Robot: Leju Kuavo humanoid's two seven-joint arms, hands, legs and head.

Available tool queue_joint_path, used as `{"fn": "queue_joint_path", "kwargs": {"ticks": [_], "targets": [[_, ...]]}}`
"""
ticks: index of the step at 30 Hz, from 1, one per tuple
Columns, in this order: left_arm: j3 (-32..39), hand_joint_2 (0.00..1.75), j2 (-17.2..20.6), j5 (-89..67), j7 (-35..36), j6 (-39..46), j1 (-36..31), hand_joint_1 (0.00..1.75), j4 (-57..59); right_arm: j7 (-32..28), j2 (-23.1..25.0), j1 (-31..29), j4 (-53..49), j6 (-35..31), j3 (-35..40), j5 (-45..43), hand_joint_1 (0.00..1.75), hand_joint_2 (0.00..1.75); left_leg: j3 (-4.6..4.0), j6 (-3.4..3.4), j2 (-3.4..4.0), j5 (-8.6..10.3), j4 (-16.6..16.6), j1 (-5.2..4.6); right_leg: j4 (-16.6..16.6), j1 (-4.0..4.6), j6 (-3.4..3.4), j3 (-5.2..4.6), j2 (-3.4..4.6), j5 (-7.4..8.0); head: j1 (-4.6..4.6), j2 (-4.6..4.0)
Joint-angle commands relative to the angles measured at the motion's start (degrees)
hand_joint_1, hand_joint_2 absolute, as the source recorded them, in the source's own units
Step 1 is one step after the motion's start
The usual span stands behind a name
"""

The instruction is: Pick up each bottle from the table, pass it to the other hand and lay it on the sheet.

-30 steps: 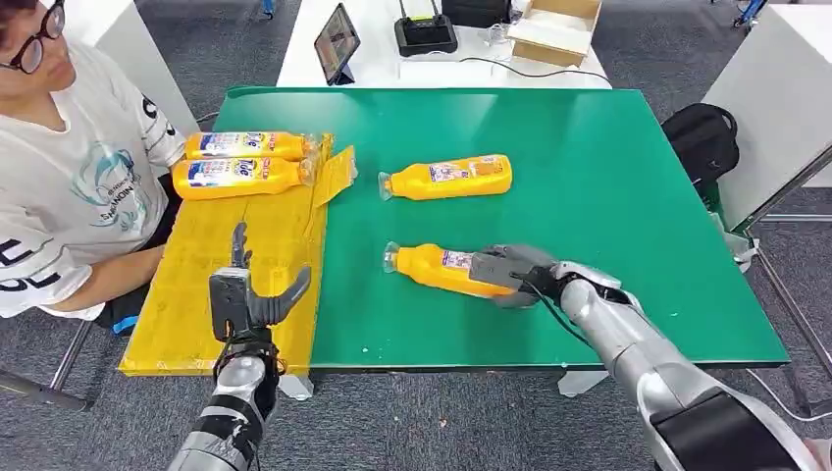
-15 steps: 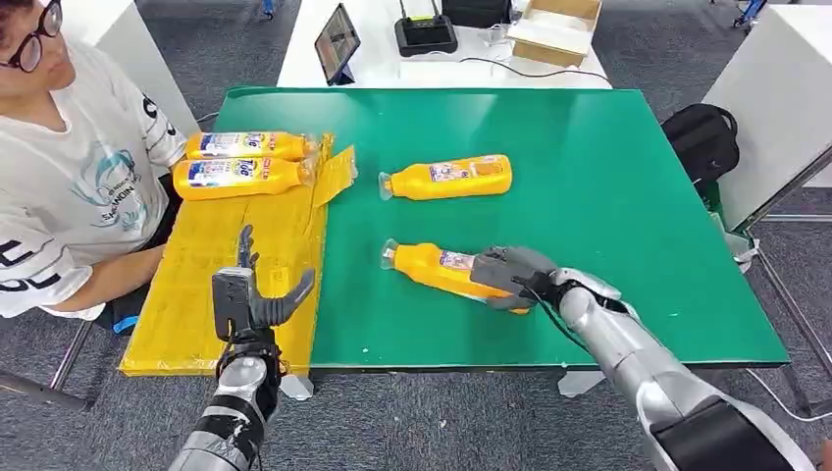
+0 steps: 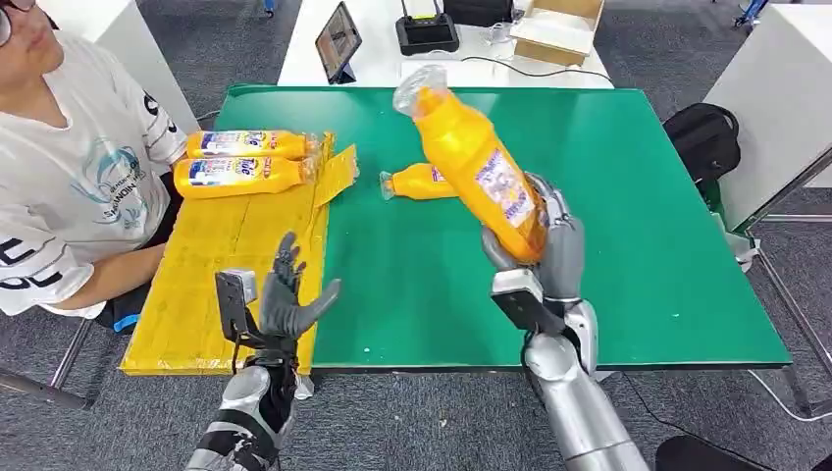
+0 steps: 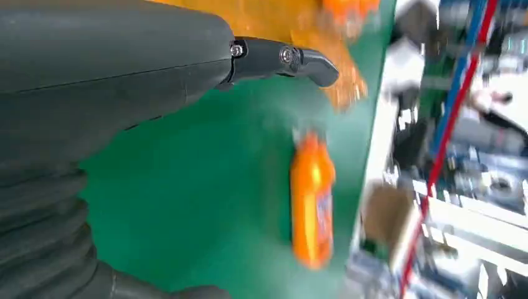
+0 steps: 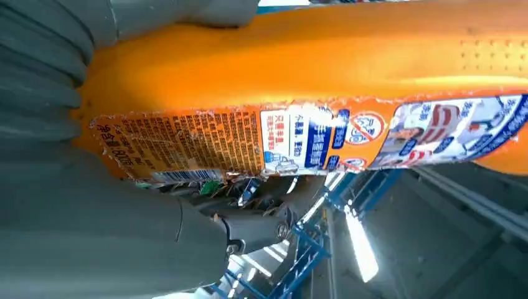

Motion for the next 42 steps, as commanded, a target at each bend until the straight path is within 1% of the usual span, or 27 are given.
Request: {"fn": "queue_joint_path", "kwargs": {"ticks": [1,2,3,4,6,7,9,11,12,17,18,20,21,22,23,27,28,29,31,32,33,34,35,37,40,41,42], "targets": [[-8.1,1.75,2.0,5.2,2.0,-5.8,1.8,0.0,-7.7,-3.0,2.3,3.0,1.1,5.8,-2.9,-1.5,1.75,1.75,0.15,0.01,0.07,-0.06,0.0,0.02,0.0,0.09,-0.17,0.14,0.01,-0.03,-0.02,0.0],[-8.8,1.75,2.3,5.5,1.8,-6.5,1.9,0.0,-8.5,-3.4,2.2,3.1,1.9,7.9,-2.2,-2.0,1.75,1.75,0.33,0.01,0.12,-0.13,0.0,0.03,0.0,0.13,-0.26,0.29,0.02,-0.1,0.0,0.0],[-9.6,1.75,2.5,6.4,1.5,-8.2,2.1,0.0,-9.9,-3.8,2.4,3.3,3.2,10.2,-1.3,-2.1,1.75,1.75,0.21,0.02,0.07,-0.07,0.0,-0.01,0.0,0.08,-0.19,0.19,-0.01,-0.06,-0.02,0.0],[-10.5,1.75,2.7,6.5,1.3,-8.7,2.4,0.0,-11.4,-4.4,2.9,3.5,4.5,11.8,-0.7,-2.6,1.75,1.75,0.31,0.02,0.16,-0.12,0.0,0.02,0.0,0.11,-0.25,0.26,0.05,-0.09,-0.02,0.0],[-10.6,1.75,2.7,6.5,1.4,-8.7,2.6,0.0,-11.7,-4.7,3.2,3.6,4.8,11.7,-0.6,-2.6,1.75,1.75,0.23,0.01,0.18,-0.09,-0.1,0.02,0.0,0.1,-0.15,0.18,0.11,-0.04,-0.02,0.0],[-10.6,1.75,2.7,6.5,1.4,-8.7,2.6,0.0,-11.7,-4.7,3.2,3.6,4.8,11.7,-0.6,-2.6,1.75,1.75,0.36,0.03,0.24,-0.16,-0.1,0.03,0.0,0.13,-0.22,0.29,0.15,-0.08,-0.02,0.0],[-11.9,1.75,3.0,6.6,0.4,-10.2,2.9,0.0,-13.2,-4.9,3.6,4.0,6.1,14.8,0.7,-3.2,1.75,1.75,0.41,0.04,0.24,-0.16,-0.1,0.05,-0.1,0.15,-0.23,0.33,0.15,-0.08,-0.02,0.0],[-13.4,1.75,3.4,6.4,-1.0,-12.3,3.5,0.0,-15.3,-5.7,4.8,4.1,9.6,17.6,2.8,-3.4,1.75,1.75,0.17,0.02,0.16,-0.05,-0.1,0.03,0.0,0.1,-0.12,0.13,0.1,-0.01,-0.02,0.0],[-13.5,1.75,3.3,6.4,-1.0,-12.3,3.6,0.0,-15.5,-6.2,5.1,4.3,10.1,17.3,3.1,-3.2,1.75,1.75,0.32,0.03,0.25,-0.12,-0.1,0.06,-0.1,0.14,-0.19,0.28,0.16,-0.04,0.0,0.0],[-13.6,1.75,3.5,6.4,-1.2,-12.7,3.4,0.0,-15.4,-6.2,5.1,4.0,10.6,17.6,3.1,-3.2,1.75,1.75,0.26,0.02,0.17,-0.08,-0.1,0.02,0.0,0.1,-0.18,0.21,0.08,-0.05,-0.02,0.0],[-14.1,1.75,3.6,6.0,-1.5,-13.2,3.4,0.0,-15.4,-6.3,5.5,3.8,11.5,18.0,3.6,-3.2,1.75,1.75,0.4,0.04,0.24,-0.13,-0.1,0.05,-0.1,0.14,-0.25,0.34,0.13,-0.07,0.0,0.0],[-14.8,1.75,3.6,5.5,-1.5,-14.0,3.3,0.0,-15.0,-6.3,6.2,3.2,14.1,19.3,5.7,-2.2,1.75,1.75,0.17,0.01,0.17,-0.05,-0.1,0.04,-0.1,0.1,-0.13,0.14,0.11,0.0,0.0,0.0],[-15.5,1.75,3.7,4.6,-1.5,-14.0,3.1,0.0,-14.7,-6.2,6.9,2.9,15.6,19.7,6.8,-1.9,1.75,1.75,0.32,0.03,0.28,-0.1,-0.1,0.03,-0.1,0.11,-0.2,0.26,0.19,-0.02,-0.04,0.0],[-16.0,1.75,3.8,2.8,-2.4,-13.5,3.1,0.0,-14.7,-5.9,7.1,2.4,16.9,19.8,8.1,-1.1,1.75,1.75,0.23,0.02,0.24,-0.07,-0.1,0.02,0.0,0.08,-0.15,0.17,0.16,-0.01,0.0,0.0],[-16.7,1.75,3.8,1.1,-3.0,-13.2,3.0,0.0,-14.5,-5.7,7.3,1.9,18.2,19.6,9.4,-0.1,1.75,1.75,0.36,0.02,0.32,-0.11,-0.1,0.03,-0.1,0.12,-0.22,0.27,0.22,-0.03,-0.02,0.0],[-18.5,1.75,3.4,-1.2,-2.1,-13.3,2.5,0.0,-12.7,-5.0,8.5,1.0,21.8,19.2,13.4,2.4,1.75,1.75,0.3,0.02,0.27,-0.1,-0.1,0.04,-0.1,0.12,-0.2,0.23,0.18,-0.03,-0.04,0.0],[-18.6,1.75,3.3,-1.2,-2.1,-13.5,2.5,0.0,-12.5,-4.8,8.7,0.9,22.6,19.2,14.1,2.7,1.75,1.75,0.45,0.03,0.33,-0.15,-0.1,0.03,-0.1,0.12,-0.26,0.35,0.21,-0.07,0.0,0.0],[-18.7,1.75,3.2,-1.4,-2.1,-13.6,2.6,0.0,-12.3,-4.7,8.9,0.9,23.0,19.4,14.4,2.7,1.75,1.75,0.32,0.02,0.26,-0.11,-0.1,0.07,-0.1,0.14,-0.19,0.26,0.17,-0.04,-0.04,0.0],[-18.8,1.75,3.0,-1.8,-1.5,-13.3,2.4,0.0,-11.7,-4.5,9.0,0.8,24.7,19.2,15.3,2.8,1.75,1.75,0.41,0.04,0.26,-0.13,-0.1,0.04,-0.1,0.12,-0.22,0.34,0.14,-0.07,-0.02,0.0],[-18.7,1.75,3.0,-1.9,-1.4,-13.1,2.3,0.0,-11.5,-4.6,9.1,0.9,25.0,19.3,15.4,2.6,1.75,1.75,0.26,0.03,0.18,-0.07,-0.1,0.04,-0.1,0.1,-0.15,0.22,0.09,-0.04,-0.02,0.0],[-18.5,1.75,3.0,-2.0,-1.0,-13.0,2.1,0.0,-11.2,-4.6,9.1,0.9,25.3,19.5,15.6,2.6,1.75,1.75,0.37,0.04,0.23,-0.12,-0.1,0.04,-0.1,0.12,-0.21,0.31,0.13,-0.06,-0.02,0.0],[-18.4,1.75,3.0,-2.1,-0.5,-13.1,2.0,0.0,-10.8,-4.5,9.1,1.0,25.3,19.5,15.7,2.6,1.75,1.75,0.21,0.02,0.13,-0.05,-0.1,0.04,-0.1,0.1,-0.14,0.18,0.05,-0.03,0.0,0.0],[-18.2,1.75,3.0,-1.9,-0.1,-13.3,1.9,0.0,-10.4,-4.5,9.1,1.0,25.4,19.6,15.9,2.6,1.75,1.75,0.34,0.03,0.18,-0.1,-0.1,0.06,-0.1,0.13,-0.21,0.3,0.07,-0.07,-0.07,0.0],[-18.0,1.75,2.8,-1.6,0.3,-13.6,1.7,0.0,-9.8,-4.2,9.0,0.9,25.7,19.8,16.1,2.8,1.75,1.75,0.15,0.02,0.09,-0.04,-0.1,0.03,0.0,0.08,-0.12,0.13,0.03,-0.03,-0.02,0.0],[-17.7,1.75,2.6,-1.1,0.9,-14.1,1.5,0.0,-9.1,-3.9,9.0,0.8,26.1,20.0,16.5,3.2,1.75,1.75,0.32,0.03,0.19,-0.11,-0.1,0.05,-0.1,0.13,-0.23,0.28,0.07,-0.07,0.0,0.0],[-17.7,1.75,2.6,-1.0,1.0,-14.2,1.5,0.0,-9.0,-3.8,9.0,0.8,26.1,20.0,16.6,3.3,1.75,1.75,0.2,0.02,0.13,-0.06,-0.1,0.04,0.0,0.1,-0.17,0.17,0.03,-0.05,-0.02,0.0],[-17.6,1.75,2.5,-0.9,1.2,-14.3,1.4,0.0,-8.9,-3.8,9.0,0.8,26.3,20.0,16.7,3.4,1.75,1.75,0.37,0.03,0.18,-0.13,-0.1,0.05,-0.1,0.13,-0.25,0.32,0.05,-0.1,-0.02,0.0]]}}
